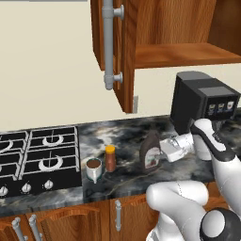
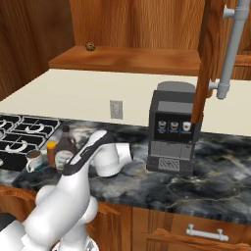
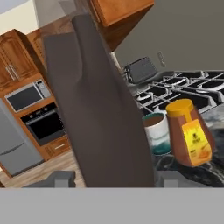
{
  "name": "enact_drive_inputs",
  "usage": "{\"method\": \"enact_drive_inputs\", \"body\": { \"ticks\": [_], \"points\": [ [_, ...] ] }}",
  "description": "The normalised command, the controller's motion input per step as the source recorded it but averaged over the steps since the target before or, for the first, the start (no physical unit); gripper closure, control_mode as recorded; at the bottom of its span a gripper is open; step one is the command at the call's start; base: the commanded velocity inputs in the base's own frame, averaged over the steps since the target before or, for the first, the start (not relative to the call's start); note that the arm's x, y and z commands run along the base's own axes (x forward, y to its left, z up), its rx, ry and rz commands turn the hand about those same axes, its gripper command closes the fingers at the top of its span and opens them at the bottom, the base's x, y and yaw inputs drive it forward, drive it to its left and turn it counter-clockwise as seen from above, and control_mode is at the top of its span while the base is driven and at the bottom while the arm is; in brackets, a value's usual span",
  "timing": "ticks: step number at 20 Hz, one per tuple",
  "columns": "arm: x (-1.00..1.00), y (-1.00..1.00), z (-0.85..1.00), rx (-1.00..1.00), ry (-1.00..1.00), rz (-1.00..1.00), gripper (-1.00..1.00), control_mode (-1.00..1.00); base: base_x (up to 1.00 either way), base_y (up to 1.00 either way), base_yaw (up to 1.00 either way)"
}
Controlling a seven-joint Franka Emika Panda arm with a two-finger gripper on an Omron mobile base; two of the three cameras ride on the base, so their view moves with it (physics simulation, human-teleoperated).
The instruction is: Pick the syrup bottle and honey bottle from the cabinet and place them next to the mug.
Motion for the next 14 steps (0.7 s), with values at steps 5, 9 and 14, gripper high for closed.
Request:
{"method": "enact_drive_inputs", "body": {
  "ticks": [5, 9, 14],
  "points": [
    [0.11, 0.04, 0.00, -0.06, 0.09, -0.02, 1.00, -1.00, 0.00, 0.00, 0.00],
    [0.10, 0.00, 0.00, -0.04, 0.08, -0.03, 1.00, -1.00, 0.00, 0.00, 0.00],
    [0.13, 0.01, 0.00, -0.04, 0.03, -0.04, 1.00, -1.00, 0.00, 0.00, 0.00]
  ]
}}
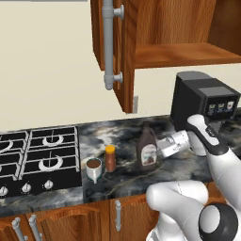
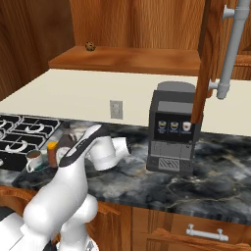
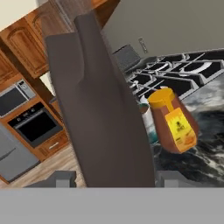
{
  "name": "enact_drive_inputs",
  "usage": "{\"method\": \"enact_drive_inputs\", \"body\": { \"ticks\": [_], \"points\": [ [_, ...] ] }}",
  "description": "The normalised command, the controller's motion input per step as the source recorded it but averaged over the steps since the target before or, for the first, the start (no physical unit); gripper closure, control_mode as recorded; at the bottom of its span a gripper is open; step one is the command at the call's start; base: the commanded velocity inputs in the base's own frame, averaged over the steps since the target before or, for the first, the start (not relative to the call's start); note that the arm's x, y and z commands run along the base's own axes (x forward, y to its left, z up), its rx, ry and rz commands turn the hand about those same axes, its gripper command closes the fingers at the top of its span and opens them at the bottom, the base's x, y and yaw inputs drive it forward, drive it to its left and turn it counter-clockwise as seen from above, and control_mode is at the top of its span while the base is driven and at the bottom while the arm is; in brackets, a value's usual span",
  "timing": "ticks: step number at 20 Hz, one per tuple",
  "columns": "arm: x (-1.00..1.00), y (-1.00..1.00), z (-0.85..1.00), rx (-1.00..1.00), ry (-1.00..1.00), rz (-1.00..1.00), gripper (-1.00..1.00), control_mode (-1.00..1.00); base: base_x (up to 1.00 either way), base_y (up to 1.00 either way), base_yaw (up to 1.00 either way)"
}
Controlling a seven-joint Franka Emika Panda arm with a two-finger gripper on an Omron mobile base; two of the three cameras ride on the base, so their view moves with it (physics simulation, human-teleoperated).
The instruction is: Pick the syrup bottle and honey bottle from the cabinet and place them next to the mug.
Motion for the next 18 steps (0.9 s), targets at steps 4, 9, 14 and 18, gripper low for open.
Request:
{"method": "enact_drive_inputs", "body": {
  "ticks": [4, 9, 14, 18],
  "points": [
    [0.07, 0.11, 0.00, -0.05, 0.00, -0.03, 1.00, -1.00, 0.00, 0.00, 0.00],
    [0.12, 0.07, -0.03, -0.06, -0.04, -0.01, 1.00, -1.00, 0.00, 0.00, 0.00],
    [0.05, 0.08, -0.13, -0.07, -0.13, 0.00, 1.00, -1.00, 0.00, 0.00, 0.00],
    [0.02, 0.03, -0.07, -0.06, -0.13, 0.00, 1.00, -1.00, 0.00, 0.00, 0.00]
  ]
}}
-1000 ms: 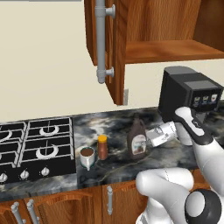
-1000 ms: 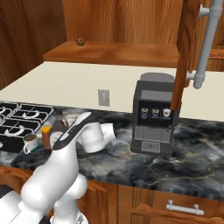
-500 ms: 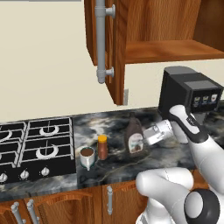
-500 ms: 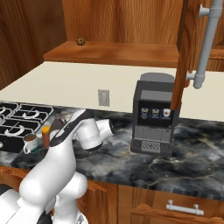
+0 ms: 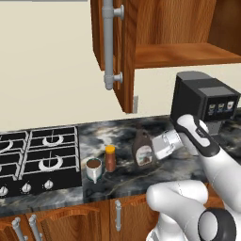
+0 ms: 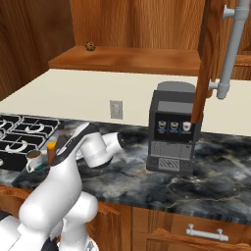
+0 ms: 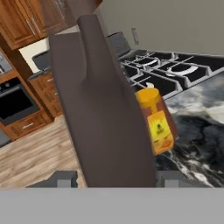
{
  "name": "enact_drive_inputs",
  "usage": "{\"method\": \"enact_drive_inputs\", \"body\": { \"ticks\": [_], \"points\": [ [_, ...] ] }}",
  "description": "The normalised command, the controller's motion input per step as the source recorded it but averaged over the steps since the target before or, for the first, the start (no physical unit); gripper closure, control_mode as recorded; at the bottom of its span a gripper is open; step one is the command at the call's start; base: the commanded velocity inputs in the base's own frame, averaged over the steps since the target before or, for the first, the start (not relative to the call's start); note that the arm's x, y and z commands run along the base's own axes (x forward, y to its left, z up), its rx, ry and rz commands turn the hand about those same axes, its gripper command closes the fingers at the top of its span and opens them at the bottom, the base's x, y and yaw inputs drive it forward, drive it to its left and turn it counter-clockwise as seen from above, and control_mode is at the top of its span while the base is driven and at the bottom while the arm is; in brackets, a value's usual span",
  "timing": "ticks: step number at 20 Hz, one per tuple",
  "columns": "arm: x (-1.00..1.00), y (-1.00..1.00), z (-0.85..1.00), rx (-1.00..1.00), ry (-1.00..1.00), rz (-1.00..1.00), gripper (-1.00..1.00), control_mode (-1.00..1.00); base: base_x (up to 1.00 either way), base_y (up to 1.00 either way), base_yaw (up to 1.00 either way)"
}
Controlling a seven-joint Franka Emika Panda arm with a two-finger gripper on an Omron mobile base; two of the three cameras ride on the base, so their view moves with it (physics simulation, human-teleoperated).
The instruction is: Pick the syrup bottle and honey bottle from the cabinet and place them next to the mug.
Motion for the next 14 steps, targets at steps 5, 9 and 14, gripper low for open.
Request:
{"method": "enact_drive_inputs", "body": {
  "ticks": [5, 9, 14],
  "points": [
    [0.03, 0.00, 0.00, -0.04, -0.08, 0.00, 1.00, -1.00, 0.00, 0.00, 0.00],
    [0.08, 0.00, 0.00, -0.02, -0.03, 0.00, 1.00, -1.00, 0.00, 0.00, 0.00],
    [0.10, 0.02, 0.00, 0.00, 0.00, 0.00, 1.00, -1.00, 0.00, 0.00, 0.00]
  ]
}}
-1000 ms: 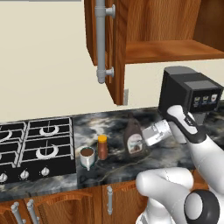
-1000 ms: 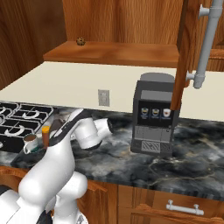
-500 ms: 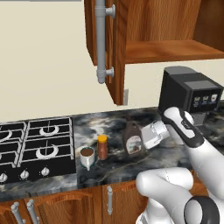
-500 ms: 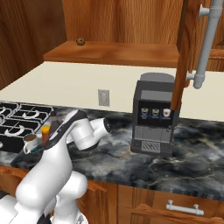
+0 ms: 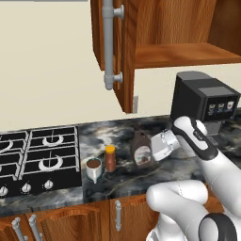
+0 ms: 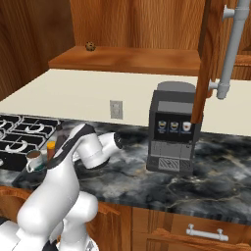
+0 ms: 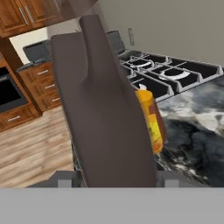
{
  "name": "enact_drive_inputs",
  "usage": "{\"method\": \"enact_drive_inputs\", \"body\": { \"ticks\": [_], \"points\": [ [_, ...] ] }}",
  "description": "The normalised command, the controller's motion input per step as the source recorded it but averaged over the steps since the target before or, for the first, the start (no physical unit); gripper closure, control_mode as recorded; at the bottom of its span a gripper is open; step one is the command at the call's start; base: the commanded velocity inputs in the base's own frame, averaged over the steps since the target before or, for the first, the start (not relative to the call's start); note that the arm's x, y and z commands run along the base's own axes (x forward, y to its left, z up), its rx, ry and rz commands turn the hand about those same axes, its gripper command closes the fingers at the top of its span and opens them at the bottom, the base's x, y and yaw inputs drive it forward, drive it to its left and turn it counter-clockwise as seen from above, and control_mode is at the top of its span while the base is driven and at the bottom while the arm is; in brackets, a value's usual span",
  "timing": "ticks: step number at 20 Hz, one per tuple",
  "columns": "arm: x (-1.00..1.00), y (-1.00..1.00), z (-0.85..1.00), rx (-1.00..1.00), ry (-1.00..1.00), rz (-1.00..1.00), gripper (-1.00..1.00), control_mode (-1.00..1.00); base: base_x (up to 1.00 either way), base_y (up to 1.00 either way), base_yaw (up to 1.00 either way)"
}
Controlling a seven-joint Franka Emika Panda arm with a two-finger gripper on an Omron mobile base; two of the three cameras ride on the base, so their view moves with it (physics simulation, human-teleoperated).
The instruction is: Pick the syrup bottle and honey bottle from the cabinet and place them next to the mug.
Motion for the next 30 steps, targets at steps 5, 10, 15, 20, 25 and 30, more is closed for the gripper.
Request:
{"method": "enact_drive_inputs", "body": {
  "ticks": [5, 10, 15, 20, 25, 30],
  "points": [
    [0.13, 0.00, 0.00, 0.02, 0.00, 0.00, 1.00, -1.00, 0.00, 0.00, 0.00],
    [0.02, 0.00, -0.08, 0.06, 0.00, 0.00, 1.00, -1.00, 0.00, 0.00, 0.00],
    [0.00, 0.00, -0.14, 0.13, 0.00, 0.00, 1.00, -1.00, 0.00, 0.00, 0.00],
    [0.00, 0.07, -0.03, 0.11, -0.01, 0.00, 1.00, -1.00, 0.00, 0.00, 0.00],
    [0.00, 0.17, -0.04, 0.02, -0.08, 0.00, 1.00, -1.00, 0.00, 0.00, 0.00],
    [0.00, 0.05, -0.20, 0.00, -0.05, 0.00, 1.00, -1.00, 0.00, 0.00, 0.00]
  ]
}}
